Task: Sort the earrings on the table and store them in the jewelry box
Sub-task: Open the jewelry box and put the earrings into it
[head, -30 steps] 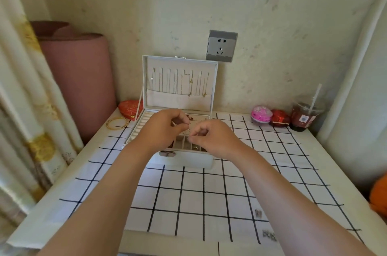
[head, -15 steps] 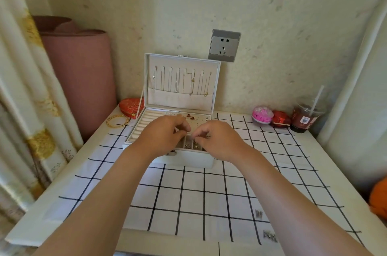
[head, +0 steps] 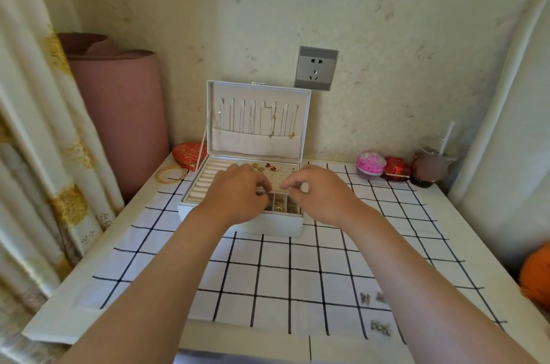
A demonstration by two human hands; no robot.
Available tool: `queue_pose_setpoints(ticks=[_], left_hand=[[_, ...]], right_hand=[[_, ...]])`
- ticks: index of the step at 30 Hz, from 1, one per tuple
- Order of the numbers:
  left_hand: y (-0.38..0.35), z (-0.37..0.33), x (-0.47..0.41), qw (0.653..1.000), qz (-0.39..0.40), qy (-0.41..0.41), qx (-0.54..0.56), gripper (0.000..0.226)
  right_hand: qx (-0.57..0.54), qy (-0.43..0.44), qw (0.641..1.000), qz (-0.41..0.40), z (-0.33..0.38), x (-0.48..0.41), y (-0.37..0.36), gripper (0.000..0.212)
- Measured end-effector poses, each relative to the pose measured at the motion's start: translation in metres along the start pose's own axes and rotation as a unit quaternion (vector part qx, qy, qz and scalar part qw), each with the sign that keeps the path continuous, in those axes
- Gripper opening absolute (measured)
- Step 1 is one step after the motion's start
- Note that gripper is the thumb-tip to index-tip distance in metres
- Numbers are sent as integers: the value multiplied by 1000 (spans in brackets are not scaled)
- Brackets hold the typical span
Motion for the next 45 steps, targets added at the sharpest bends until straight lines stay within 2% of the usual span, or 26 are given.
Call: queue_pose_setpoints(ticks=[3,6,12,16,21,28,32,35,40,45], left_hand=[[-2,-19,0,999,-2,-17,34,23],[-16,-54,2,996,16,-66,62,22],[-65,-121,11,980,115,-124,102,19],[-107,-147,12,971,194,-120,70,20],[-144,-163,15,961,251,-117,18,23],[-154,-164,14,968,230,-104,10,14],[-152,-164,16,969,226,-102,5,21],[-156,-166,17,969,226,-102,20,25],[-161,-165,17,970,214,-89,67,9],[-148,-156,10,971,201,-74,111,8]], right_hand=[[-30,-37,999,-9,-30,16,17,18],[-18,-75,997,23,-64,37,27,20],[30,-121,985,121,-112,79,32,19],[57,-145,972,176,-137,102,28,18],[52,-158,967,195,-153,114,28,18],[46,-137,965,221,-148,111,21,18],[55,-135,963,225,-143,108,20,21],[55,-141,970,192,-143,104,28,21],[26,-168,973,158,-146,104,36,15],[15,-162,980,117,-143,96,38,18]])
Point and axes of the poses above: each hand's wrist, its own x-axis away from the middle knuckle, its own y-axis out of the back of the hand, z = x × y, the point moved 9 cm from there along -x, towards the middle knuckle, and after that the axes turned 10 degrees about x, right-handed, at the moved point
